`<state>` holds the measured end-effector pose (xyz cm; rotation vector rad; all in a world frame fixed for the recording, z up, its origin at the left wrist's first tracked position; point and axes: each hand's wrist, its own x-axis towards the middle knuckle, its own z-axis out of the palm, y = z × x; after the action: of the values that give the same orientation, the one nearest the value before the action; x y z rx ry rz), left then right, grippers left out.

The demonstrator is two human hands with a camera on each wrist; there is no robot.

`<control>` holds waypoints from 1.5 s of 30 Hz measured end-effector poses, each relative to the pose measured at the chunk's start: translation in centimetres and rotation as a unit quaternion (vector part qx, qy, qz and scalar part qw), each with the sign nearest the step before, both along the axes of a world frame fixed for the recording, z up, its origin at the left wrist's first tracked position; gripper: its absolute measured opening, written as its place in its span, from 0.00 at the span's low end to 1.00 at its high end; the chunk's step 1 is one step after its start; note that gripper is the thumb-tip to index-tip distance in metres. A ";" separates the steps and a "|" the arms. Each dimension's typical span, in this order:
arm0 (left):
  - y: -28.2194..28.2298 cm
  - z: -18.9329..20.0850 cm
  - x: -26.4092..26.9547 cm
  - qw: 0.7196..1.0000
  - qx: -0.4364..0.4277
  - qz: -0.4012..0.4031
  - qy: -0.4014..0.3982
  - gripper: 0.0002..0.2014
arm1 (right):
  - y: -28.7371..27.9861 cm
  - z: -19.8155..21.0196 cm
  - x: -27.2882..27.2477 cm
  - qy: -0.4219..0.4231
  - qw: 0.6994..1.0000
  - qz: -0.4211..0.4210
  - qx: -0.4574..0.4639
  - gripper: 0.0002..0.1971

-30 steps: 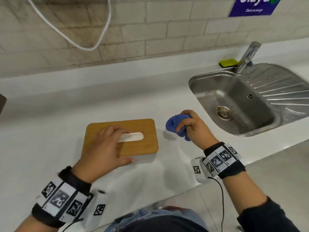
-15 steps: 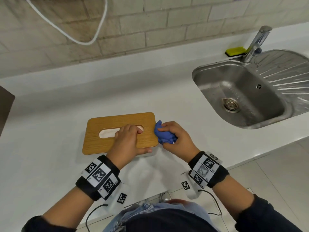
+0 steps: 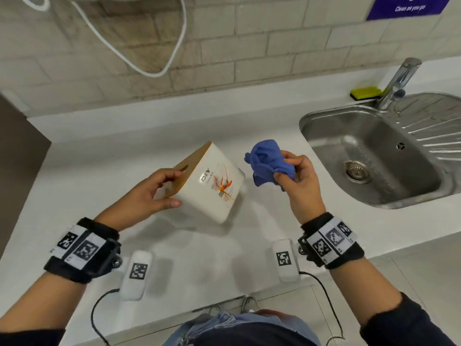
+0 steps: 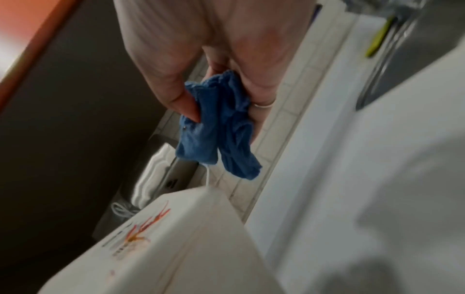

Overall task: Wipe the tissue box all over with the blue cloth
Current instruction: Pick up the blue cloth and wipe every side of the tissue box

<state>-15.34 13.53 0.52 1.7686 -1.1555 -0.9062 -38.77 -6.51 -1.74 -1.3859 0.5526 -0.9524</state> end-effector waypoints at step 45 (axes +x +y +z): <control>0.2 -0.8 3.8 0.948 -0.152 0.216 0.178 0.23 | 2.2 2.3 9.3 0.137 0.776 0.290 -0.543 0.15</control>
<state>-11.53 13.69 -0.24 1.4484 -0.6005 -0.6983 -29.48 -4.28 0.51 -2.5634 -0.3468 -0.5109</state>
